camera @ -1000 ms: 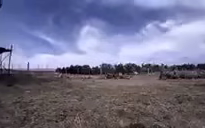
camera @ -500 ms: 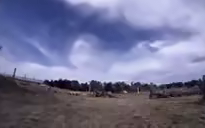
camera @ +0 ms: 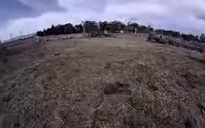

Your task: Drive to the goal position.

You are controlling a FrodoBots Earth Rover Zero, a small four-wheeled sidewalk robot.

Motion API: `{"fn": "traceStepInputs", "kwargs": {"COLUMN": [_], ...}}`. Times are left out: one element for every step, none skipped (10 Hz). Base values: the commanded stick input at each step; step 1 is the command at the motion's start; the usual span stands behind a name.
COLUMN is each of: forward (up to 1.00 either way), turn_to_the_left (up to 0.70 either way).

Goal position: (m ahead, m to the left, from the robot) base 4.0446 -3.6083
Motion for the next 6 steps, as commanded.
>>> {"fn": "traceStepInputs", "kwargs": {"forward": [0.70, 0.70, 0.70, 0.70, 0.70, 0.70], "turn_to_the_left": [0.00, 0.00, 0.00, 0.00, 0.00, 0.00]}}
